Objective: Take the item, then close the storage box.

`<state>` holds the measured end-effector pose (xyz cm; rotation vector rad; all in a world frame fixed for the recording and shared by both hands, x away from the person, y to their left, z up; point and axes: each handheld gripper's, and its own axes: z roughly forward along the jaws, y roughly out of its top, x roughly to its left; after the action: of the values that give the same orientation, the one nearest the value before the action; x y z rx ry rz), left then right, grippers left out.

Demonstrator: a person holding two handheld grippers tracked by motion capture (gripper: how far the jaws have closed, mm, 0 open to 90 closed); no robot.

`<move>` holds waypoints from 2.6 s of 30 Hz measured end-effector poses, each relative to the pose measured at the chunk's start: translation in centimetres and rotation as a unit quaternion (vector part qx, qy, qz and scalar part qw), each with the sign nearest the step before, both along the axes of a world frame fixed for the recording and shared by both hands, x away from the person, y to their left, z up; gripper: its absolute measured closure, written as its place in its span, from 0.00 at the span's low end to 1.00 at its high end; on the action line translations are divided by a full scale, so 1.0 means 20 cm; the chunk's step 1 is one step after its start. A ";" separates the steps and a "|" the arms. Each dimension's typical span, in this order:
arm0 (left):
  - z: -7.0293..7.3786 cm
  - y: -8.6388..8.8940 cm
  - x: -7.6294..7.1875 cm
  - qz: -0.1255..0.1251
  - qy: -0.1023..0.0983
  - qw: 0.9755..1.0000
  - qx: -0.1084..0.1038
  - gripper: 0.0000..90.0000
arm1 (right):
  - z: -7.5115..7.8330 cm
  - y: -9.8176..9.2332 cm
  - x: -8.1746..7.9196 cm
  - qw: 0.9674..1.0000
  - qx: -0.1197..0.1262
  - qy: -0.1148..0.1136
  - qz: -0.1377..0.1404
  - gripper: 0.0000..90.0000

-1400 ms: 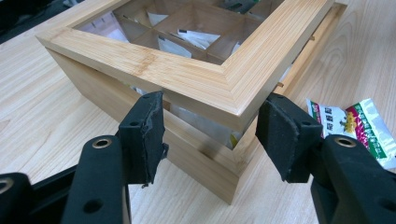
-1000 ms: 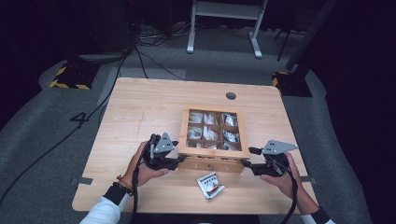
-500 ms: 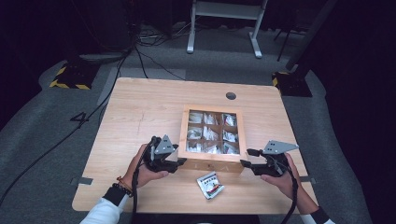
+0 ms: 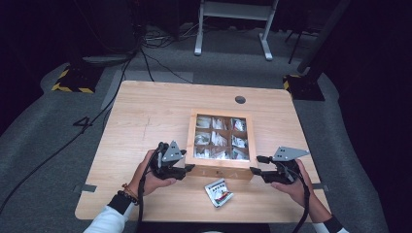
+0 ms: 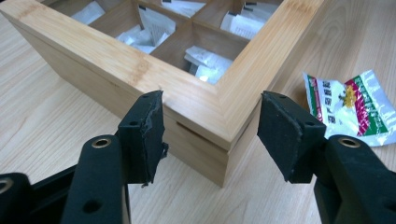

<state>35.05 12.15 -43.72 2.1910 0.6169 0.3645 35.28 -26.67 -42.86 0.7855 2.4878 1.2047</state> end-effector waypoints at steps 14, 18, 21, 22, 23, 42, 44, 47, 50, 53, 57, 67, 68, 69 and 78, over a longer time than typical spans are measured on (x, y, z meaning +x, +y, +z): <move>0.16 0.06 -0.04 0.030 -0.066 0.997 -0.013 0.35 | 0.13 -0.07 0.00 0.999 0.016 -0.032 -0.022 0.50; 0.16 0.13 -0.05 0.054 -0.067 0.996 -0.005 0.29 | 0.14 -0.14 0.00 0.999 0.005 -0.038 -0.033 0.47; 0.14 0.18 -0.05 0.069 -0.069 0.995 0.005 0.26 | 0.13 -0.18 0.00 0.998 -0.001 -0.040 -0.042 0.46; 0.14 0.20 -0.05 0.073 -0.067 0.995 0.005 0.26 | 0.13 -0.19 -0.01 0.998 -0.004 -0.041 -0.045 0.45; 0.13 0.21 -0.05 0.077 -0.066 0.995 0.007 0.25 | 0.12 -0.20 -0.01 0.998 -0.008 -0.042 -0.047 0.44; -0.07 0.36 -0.07 0.110 -0.046 0.988 0.095 0.19 | -0.02 -0.37 0.00 0.993 -0.045 -0.045 -0.099 0.36; -0.10 0.37 -0.07 0.114 -0.040 0.988 0.098 0.20 | -0.04 -0.39 0.00 0.993 -0.043 -0.042 -0.103 0.36; -0.14 0.39 -0.06 0.119 -0.034 0.987 0.100 0.20 | -0.07 -0.42 0.00 0.992 -0.048 -0.043 -0.109 0.35; -0.17 0.42 -0.06 0.124 -0.032 0.986 0.106 0.20 | -0.10 -0.45 0.00 0.991 -0.055 -0.036 -0.115 0.35; -0.19 0.45 -0.07 0.133 -0.030 0.985 0.108 0.20 | -0.13 -0.48 0.00 0.991 -0.048 -0.026 -0.123 0.35; -0.20 0.48 -0.07 0.139 -0.025 0.984 0.109 0.19 | -0.17 -0.51 -0.01 0.990 -0.044 -0.018 -0.131 0.35; -0.26 0.58 -0.06 0.154 0.006 0.985 0.082 0.19 | -0.26 -0.66 -0.03 0.987 -0.032 -0.002 -0.160 0.34; -0.26 0.59 -0.06 0.155 0.009 0.985 0.078 0.19 | -0.27 -0.68 -0.04 0.986 -0.029 0.000 -0.162 0.34; -0.27 0.60 -0.06 0.156 0.012 0.985 0.075 0.19 | -0.28 -0.69 -0.04 0.986 -0.026 0.003 -0.167 0.33; -0.32 0.67 -0.05 0.171 0.050 0.983 0.053 0.18 | -0.34 -0.72 -0.06 0.985 -0.013 0.019 -0.173 0.33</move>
<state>34.10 25.62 -50.07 2.2134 1.0568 0.4757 34.17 -41.00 -49.57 1.1838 2.2641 1.0377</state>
